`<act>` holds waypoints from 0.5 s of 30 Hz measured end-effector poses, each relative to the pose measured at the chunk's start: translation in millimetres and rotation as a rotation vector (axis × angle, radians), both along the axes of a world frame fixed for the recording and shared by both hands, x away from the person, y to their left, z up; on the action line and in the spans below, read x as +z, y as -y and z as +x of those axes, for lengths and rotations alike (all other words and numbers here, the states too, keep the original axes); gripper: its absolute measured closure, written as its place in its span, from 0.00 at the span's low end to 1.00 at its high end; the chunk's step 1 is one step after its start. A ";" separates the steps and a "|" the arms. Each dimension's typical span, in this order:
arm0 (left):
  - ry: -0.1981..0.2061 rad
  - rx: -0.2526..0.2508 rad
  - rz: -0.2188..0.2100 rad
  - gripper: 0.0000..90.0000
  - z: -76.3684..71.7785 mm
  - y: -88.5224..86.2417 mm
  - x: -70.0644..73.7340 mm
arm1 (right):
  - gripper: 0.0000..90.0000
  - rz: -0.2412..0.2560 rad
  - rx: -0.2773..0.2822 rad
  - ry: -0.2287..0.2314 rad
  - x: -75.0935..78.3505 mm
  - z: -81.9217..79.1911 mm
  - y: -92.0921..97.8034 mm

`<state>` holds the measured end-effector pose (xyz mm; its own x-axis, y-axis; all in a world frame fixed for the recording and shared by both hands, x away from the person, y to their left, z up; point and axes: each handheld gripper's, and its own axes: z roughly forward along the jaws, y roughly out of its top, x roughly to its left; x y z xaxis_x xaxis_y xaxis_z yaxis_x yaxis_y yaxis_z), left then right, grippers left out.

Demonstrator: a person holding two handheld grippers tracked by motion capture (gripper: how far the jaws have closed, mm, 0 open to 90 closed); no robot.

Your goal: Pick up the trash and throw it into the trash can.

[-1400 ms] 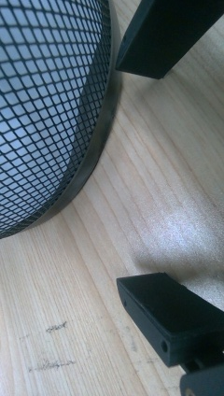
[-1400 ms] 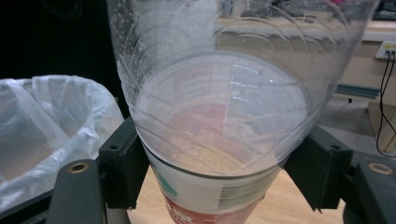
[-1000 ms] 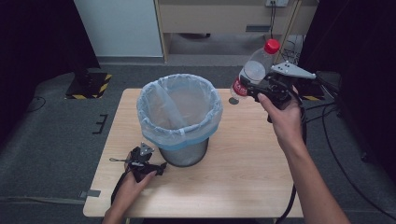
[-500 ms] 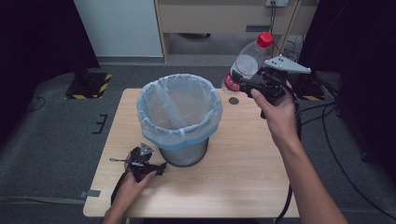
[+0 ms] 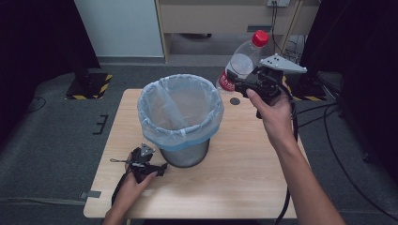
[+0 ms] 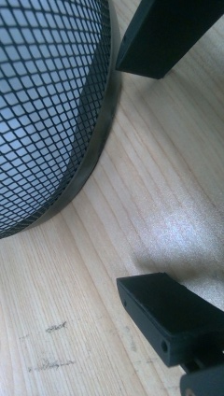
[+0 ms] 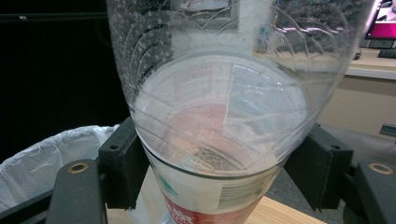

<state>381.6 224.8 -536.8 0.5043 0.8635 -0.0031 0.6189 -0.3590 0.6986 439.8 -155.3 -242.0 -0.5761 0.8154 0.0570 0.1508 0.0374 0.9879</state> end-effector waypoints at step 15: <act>0.000 0.000 0.000 0.00 0.0 0.0 0.0 | 0.31 0.002 0.018 0.009 1.2 0.3 -9.9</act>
<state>381.6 224.8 -536.8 0.5043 0.8635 -0.0034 0.6190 -0.3588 0.6987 440.2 -145.4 -240.8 -0.5909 0.8050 0.0536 0.1413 0.0379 0.9892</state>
